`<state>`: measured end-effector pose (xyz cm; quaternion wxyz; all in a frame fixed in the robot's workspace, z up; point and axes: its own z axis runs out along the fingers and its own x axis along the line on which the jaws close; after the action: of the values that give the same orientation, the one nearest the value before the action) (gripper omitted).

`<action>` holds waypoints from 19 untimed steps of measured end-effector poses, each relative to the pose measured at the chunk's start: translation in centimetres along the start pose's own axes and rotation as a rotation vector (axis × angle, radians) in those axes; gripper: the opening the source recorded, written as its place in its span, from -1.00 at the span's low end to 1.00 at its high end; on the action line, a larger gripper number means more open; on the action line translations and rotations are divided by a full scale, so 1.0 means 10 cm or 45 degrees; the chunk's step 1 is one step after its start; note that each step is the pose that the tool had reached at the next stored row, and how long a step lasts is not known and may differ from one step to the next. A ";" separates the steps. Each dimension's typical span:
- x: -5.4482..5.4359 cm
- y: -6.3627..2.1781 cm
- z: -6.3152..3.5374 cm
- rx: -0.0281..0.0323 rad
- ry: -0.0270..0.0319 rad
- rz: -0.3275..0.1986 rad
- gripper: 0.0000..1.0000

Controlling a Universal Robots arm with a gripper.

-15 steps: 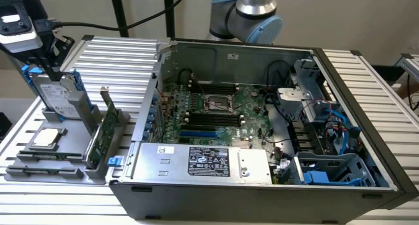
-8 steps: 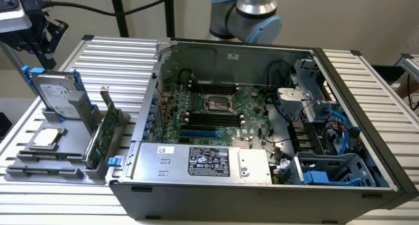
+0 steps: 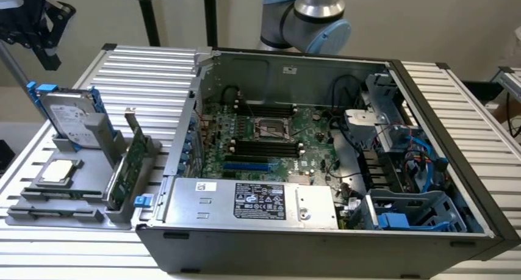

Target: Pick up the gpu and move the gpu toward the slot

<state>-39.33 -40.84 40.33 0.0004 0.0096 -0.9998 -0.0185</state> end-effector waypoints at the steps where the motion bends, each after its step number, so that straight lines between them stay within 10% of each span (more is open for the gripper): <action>1: 0.00 0.000 0.000 0.0000 0.0000 0.000 -0.79; 19: 0.00 0.008 -0.200 0.0000 -0.0001 0.000 -0.79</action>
<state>-39.33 -40.84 42.33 0.0004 0.0096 -0.9998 -0.0185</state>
